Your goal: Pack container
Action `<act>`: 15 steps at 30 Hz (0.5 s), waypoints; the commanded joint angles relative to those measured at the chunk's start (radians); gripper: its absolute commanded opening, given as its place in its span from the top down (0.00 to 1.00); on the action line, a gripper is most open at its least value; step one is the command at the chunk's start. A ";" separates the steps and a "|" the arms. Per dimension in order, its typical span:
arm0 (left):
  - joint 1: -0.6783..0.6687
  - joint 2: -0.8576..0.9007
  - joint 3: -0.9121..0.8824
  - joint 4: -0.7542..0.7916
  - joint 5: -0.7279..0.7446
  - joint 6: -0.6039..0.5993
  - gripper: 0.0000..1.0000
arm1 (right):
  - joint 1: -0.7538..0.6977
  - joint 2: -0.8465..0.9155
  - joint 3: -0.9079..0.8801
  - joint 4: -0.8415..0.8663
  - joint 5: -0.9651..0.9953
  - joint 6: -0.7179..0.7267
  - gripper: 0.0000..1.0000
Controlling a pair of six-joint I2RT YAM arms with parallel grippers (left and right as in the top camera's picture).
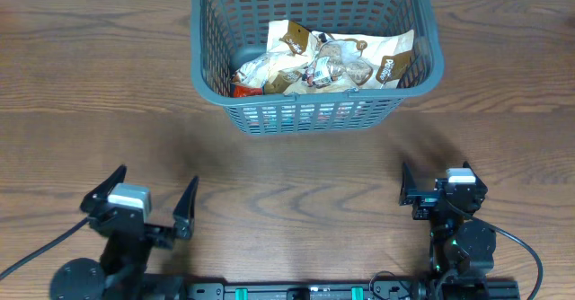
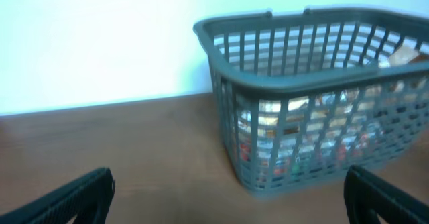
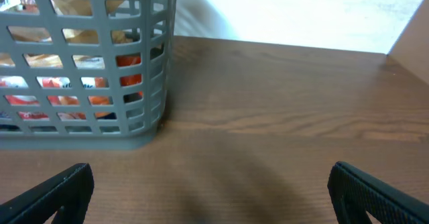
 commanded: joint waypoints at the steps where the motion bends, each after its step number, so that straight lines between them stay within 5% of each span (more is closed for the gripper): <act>1: -0.005 -0.071 -0.173 0.179 0.029 -0.012 0.02 | 0.012 -0.008 -0.004 -0.001 -0.005 0.016 0.01; 8: -0.005 -0.149 -0.442 0.541 0.032 -0.011 0.01 | 0.012 -0.008 -0.004 -0.001 -0.005 0.016 0.01; 15: -0.022 -0.149 -0.581 0.674 0.032 0.000 0.01 | 0.012 -0.008 -0.004 -0.001 -0.005 0.016 0.01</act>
